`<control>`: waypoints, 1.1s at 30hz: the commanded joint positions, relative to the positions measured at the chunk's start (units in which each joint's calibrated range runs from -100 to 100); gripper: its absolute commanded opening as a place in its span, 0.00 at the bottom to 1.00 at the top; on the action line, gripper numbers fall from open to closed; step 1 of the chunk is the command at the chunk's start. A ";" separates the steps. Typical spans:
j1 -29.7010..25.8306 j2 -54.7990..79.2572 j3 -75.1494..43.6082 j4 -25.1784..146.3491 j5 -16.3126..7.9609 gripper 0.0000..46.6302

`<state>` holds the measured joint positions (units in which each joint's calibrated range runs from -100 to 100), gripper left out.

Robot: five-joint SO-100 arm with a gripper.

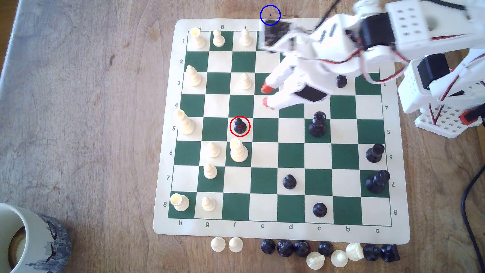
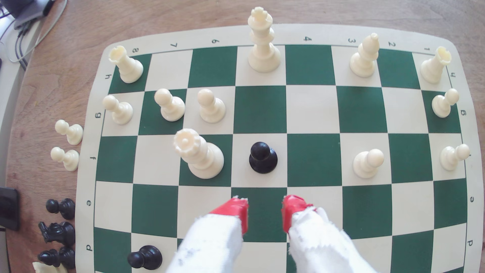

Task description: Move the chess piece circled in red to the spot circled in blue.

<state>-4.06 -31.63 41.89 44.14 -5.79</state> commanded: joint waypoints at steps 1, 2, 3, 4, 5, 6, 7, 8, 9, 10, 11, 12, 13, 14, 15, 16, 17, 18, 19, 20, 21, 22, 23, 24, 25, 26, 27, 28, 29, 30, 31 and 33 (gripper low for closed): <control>0.58 8.62 -12.06 2.38 -2.05 0.16; 0.50 9.90 -12.88 2.38 -2.25 0.16; 0.50 11.77 -14.15 2.38 -2.69 0.16; 0.50 12.95 -14.96 2.38 -2.88 0.16; 0.58 13.97 -15.69 2.13 -3.27 0.16; 0.58 14.99 -16.41 2.05 -3.57 0.17; 0.50 15.84 -16.87 1.97 -3.71 0.17; 0.42 17.11 -17.32 1.39 -3.86 0.18; 0.34 17.71 -17.59 1.39 -3.86 0.18; 0.34 18.30 -17.86 1.39 -3.86 0.18; 0.34 18.98 -18.14 1.23 -3.91 0.18; 0.42 20.76 -19.40 0.98 -4.05 0.18; 0.58 21.70 -20.04 0.74 -4.10 0.19; 0.58 22.46 -20.31 0.25 -4.25 0.19; 0.58 23.06 -20.58 -0.24 -4.40 0.21; 0.58 23.73 -20.95 -0.74 -4.40 0.22; 0.50 24.75 -21.49 -1.23 -4.44 0.23; 0.50 25.35 -21.85 -1.56 -4.44 0.23; 0.50 25.94 -22.40 -1.72 -4.44 0.24; 0.50 26.62 -22.85 -1.96 -4.44 0.24; 0.73 27.98 -23.67 -2.95 -4.44 0.25; 0.89 28.66 -24.03 -3.28 -4.44 0.25; 0.97 29.42 -24.48 -3.52 -4.44 0.26; 1.04 30.02 -24.75 -3.77 -4.44 0.26; 1.04 30.53 -24.94 -4.09 -4.44 0.26; 1.12 31.63 -25.21 -4.83 -4.44 0.26; 1.12 32.05 -25.39 -5.00 -4.44 0.26; 1.20 32.48 -25.57 -5.32 -4.44 0.27; 1.28 32.99 -25.66 -5.57 -4.44 0.27; 1.51 33.75 -26.02 -5.90 -4.40 0.27; 1.67 34.09 -26.20 -6.06 -4.40 0.27; 1.83 34.77 -26.39 -6.55 -4.40 0.27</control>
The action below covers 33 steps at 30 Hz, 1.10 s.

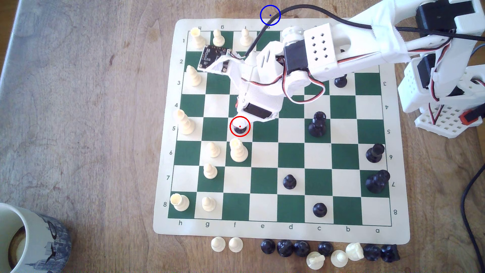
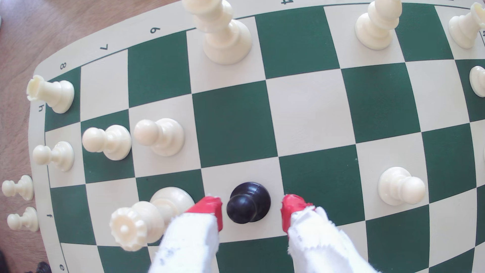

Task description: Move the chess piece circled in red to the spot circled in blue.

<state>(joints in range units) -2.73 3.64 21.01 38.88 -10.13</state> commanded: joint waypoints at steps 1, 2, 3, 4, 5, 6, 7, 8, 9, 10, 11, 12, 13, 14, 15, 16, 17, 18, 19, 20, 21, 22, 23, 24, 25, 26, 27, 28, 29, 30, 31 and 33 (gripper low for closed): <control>0.42 -0.33 -5.51 -1.46 -0.05 0.27; 0.34 -0.16 -5.51 -1.62 -0.05 0.27; 0.19 0.01 -5.51 -1.70 -0.05 0.27; 0.03 0.18 -5.51 -1.78 -0.05 0.27; -0.13 0.43 -5.69 -1.87 -0.05 0.27; -0.36 0.85 -5.96 -1.87 -0.05 0.27; -0.52 1.11 -6.05 -1.87 -0.05 0.27; -0.60 1.36 -6.14 -1.87 -0.05 0.27; -0.67 1.62 -6.23 -1.87 -0.05 0.27; -0.83 2.04 -6.23 -1.87 -0.05 0.27; -0.83 2.21 -6.23 -1.87 -0.05 0.27; -0.91 2.38 -6.23 -1.87 -0.05 0.27; -0.91 2.55 -6.23 -1.87 -0.05 0.26; -0.91 2.64 -6.23 -1.87 -0.05 0.26; -1.06 2.72 -6.42 -1.87 -0.05 0.26; -1.14 2.81 -6.51 -1.87 -0.05 0.26; -1.22 2.89 -6.69 -1.87 -0.05 0.26; -1.22 3.06 -6.87 -1.87 0.00 0.26; -1.22 3.32 -7.05 -2.11 0.10 0.26; -1.22 3.40 -7.05 -2.36 0.10 0.26; -1.22 3.49 -7.14 -2.36 0.10 0.26; -1.22 3.57 -7.23 -2.44 0.10 0.26; -1.30 3.66 -7.32 -2.52 0.10 0.25; -1.30 3.74 -7.32 -2.52 0.10 0.25; -1.30 3.74 -7.41 -2.52 0.10 0.25; -1.38 3.83 -7.41 -2.52 0.10 0.25; -1.38 3.91 -7.41 -2.52 0.10 0.25; -1.38 4.08 -7.41 -2.52 0.10 0.25; -1.46 4.17 -7.41 -2.44 0.05 0.25; -1.53 4.33 -7.41 -2.36 0.05 0.25; -1.61 4.42 -7.41 -2.28 0.10 0.25; -1.69 4.67 -7.41 -2.19 0.15 0.25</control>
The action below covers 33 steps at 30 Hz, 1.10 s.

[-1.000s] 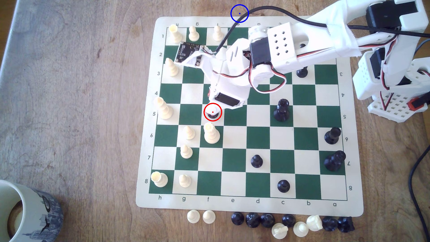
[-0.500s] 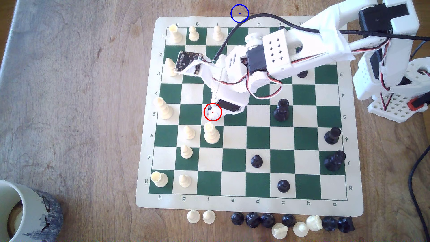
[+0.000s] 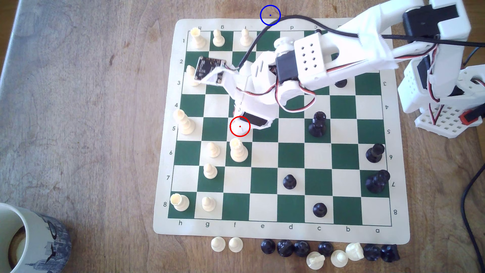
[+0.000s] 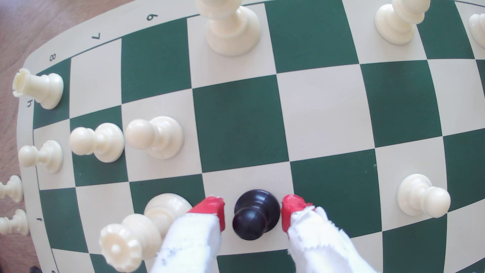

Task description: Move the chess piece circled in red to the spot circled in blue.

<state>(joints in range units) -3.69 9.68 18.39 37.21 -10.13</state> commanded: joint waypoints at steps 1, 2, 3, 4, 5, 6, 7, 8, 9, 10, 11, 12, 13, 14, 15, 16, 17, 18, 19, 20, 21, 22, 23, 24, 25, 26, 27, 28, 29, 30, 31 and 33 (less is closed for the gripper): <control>-0.81 -1.36 -4.79 -0.52 0.15 0.25; -0.89 -1.36 -4.79 -0.52 0.15 0.25; -0.89 -1.36 -4.79 -0.52 0.15 0.25; -0.89 -1.36 -4.97 -0.52 0.15 0.25; -0.97 -1.36 -5.06 -0.52 0.15 0.25; -0.97 -1.36 -5.15 -0.52 0.15 0.25; -0.97 -1.36 -5.25 -0.52 0.15 0.24; -0.97 -1.36 -5.34 -0.52 0.15 0.24; -0.97 -1.36 -5.34 -0.52 0.15 0.23; -0.97 -1.36 -5.34 -0.52 0.15 0.23; -0.97 -1.36 -5.34 -0.52 0.15 0.22; -0.97 -1.36 -5.34 -0.52 0.15 0.21; -0.97 -1.36 -5.34 -0.52 0.15 0.21; -0.97 -1.44 -5.43 -0.52 0.15 0.20; -0.97 -1.44 -5.43 -0.52 0.15 0.19; -0.97 -1.53 -5.43 -0.60 0.15 0.18; -0.97 -1.53 -5.52 -0.60 0.24 0.16; -1.04 -1.53 -5.52 -0.60 0.24 0.14; -1.04 -1.53 -5.52 -0.60 0.24 0.12; -1.12 -1.53 -5.52 -0.68 0.24 0.09; -1.12 -1.53 -5.52 -0.68 0.29 0.03; -1.12 -1.61 -5.52 -0.68 0.29 0.01; -1.04 -1.78 -5.52 -0.68 0.29 0.00; -0.89 -2.12 -5.52 -0.68 0.29 0.00; -0.81 -2.55 -5.52 -0.68 0.29 0.00; -0.50 -3.65 -5.43 -0.52 0.29 0.00; -0.26 -4.41 -5.43 -0.19 0.29 0.00; 0.28 -6.37 -5.52 0.46 0.29 0.00; 0.68 -7.81 -5.52 0.95 0.29 0.00; 1.07 -9.51 -5.52 1.53 0.44 0.00; 1.61 -11.46 -5.52 2.18 0.73 0.00; 2.79 -15.11 -5.52 3.41 1.32 0.00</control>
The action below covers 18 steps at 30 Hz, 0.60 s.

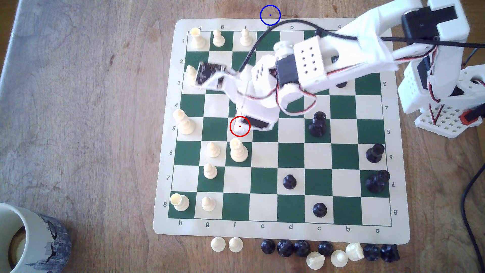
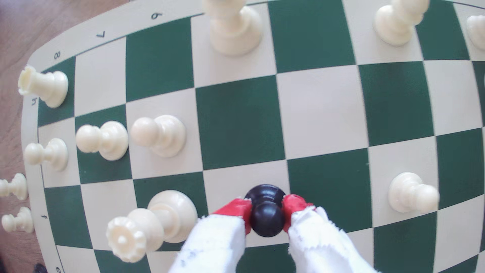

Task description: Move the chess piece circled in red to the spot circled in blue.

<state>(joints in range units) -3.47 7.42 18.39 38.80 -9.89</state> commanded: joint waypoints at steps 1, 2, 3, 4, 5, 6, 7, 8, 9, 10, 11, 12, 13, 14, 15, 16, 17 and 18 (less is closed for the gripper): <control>3.90 -16.50 -5.61 3.46 1.81 0.00; 4.60 -18.37 -5.61 4.44 2.05 0.00; 5.46 -20.32 -5.52 5.26 2.30 0.00; 6.16 -21.93 -5.15 5.75 2.54 0.00; 7.02 -23.54 -4.61 6.40 2.83 0.00; 8.82 -26.18 -3.16 6.98 3.17 0.00; 9.92 -27.45 -1.80 6.98 3.42 0.00; 11.01 -28.30 -0.44 6.90 3.71 0.00; 11.95 -28.89 0.83 6.65 3.91 0.00; 13.99 -29.74 3.55 5.83 4.15 0.00; 14.92 -29.91 4.64 5.50 4.30 0.00; 15.94 -30.00 5.63 5.09 4.44 0.00; 16.96 -30.00 6.45 4.77 4.49 0.00; 17.82 -29.83 6.99 4.52 4.54 0.00; 19.54 -29.15 7.90 4.11 4.98 0.00; 20.48 -28.81 8.72 3.21 5.27 0.00; 21.50 -28.64 9.53 2.39 5.67 0.00; 22.43 -28.38 10.26 1.49 6.06 0.00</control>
<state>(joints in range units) 14.75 -17.64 27.97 43.59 -5.01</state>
